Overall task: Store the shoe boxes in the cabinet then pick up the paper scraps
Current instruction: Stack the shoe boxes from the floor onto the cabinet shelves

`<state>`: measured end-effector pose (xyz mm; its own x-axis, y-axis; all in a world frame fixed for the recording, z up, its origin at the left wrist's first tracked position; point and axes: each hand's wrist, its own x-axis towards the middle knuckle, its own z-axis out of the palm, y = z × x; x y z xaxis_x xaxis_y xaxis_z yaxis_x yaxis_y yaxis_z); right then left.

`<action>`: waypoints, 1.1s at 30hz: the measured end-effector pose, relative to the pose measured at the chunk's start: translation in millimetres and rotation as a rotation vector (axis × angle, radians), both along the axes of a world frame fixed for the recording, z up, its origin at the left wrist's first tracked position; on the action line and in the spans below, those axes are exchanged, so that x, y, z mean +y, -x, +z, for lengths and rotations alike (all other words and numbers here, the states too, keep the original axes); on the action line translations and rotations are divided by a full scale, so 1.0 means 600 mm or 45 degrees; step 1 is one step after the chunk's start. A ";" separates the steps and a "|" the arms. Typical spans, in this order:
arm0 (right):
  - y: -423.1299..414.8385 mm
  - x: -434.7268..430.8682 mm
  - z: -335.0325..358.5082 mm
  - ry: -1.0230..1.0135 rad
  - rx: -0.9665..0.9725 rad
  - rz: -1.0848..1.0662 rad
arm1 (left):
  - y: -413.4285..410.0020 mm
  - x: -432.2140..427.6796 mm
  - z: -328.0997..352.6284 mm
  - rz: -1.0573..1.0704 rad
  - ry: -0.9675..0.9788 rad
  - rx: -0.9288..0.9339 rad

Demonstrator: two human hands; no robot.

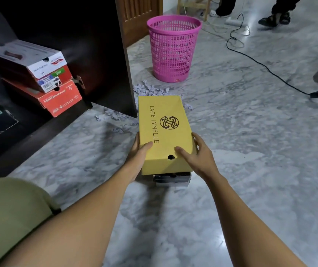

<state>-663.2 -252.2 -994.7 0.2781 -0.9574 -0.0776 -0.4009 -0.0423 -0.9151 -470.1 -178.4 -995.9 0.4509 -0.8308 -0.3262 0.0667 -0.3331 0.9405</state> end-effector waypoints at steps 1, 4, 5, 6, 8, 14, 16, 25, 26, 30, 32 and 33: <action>-0.005 -0.001 0.004 0.002 -0.003 0.027 | -0.003 0.007 0.003 0.022 0.022 0.003; -0.028 -0.005 0.013 0.012 -0.007 0.108 | -0.015 0.029 0.017 0.102 0.050 -0.015; -0.038 -0.006 0.017 0.024 -0.005 0.143 | -0.021 0.037 0.022 0.131 0.055 -0.012; -0.049 -0.007 0.022 0.027 -0.003 0.183 | -0.029 0.044 0.026 0.156 0.063 -0.011; -0.073 -0.011 0.033 0.009 -0.025 0.263 | -0.046 0.057 0.033 0.212 0.089 -0.007; -0.145 -0.027 0.079 0.038 -0.092 0.454 | -0.101 0.094 0.060 0.307 0.162 0.019; -0.166 -0.026 0.090 0.046 -0.107 0.483 | -0.120 0.109 0.067 0.314 0.165 0.014; -0.290 -0.013 0.218 0.222 -0.279 0.704 | -0.210 0.140 0.179 0.547 0.316 0.047; -0.300 -0.014 0.239 0.242 -0.299 0.734 | -0.221 0.138 0.200 0.569 0.354 0.030; -0.331 -0.023 0.331 0.340 -0.371 0.834 | -0.263 0.128 0.298 0.597 0.481 -0.060; -0.344 -0.029 0.382 0.387 -0.413 0.865 | -0.282 0.120 0.348 0.591 0.558 -0.082; -0.352 -0.033 0.408 0.417 -0.431 0.863 | -0.290 0.116 0.374 0.586 0.597 -0.088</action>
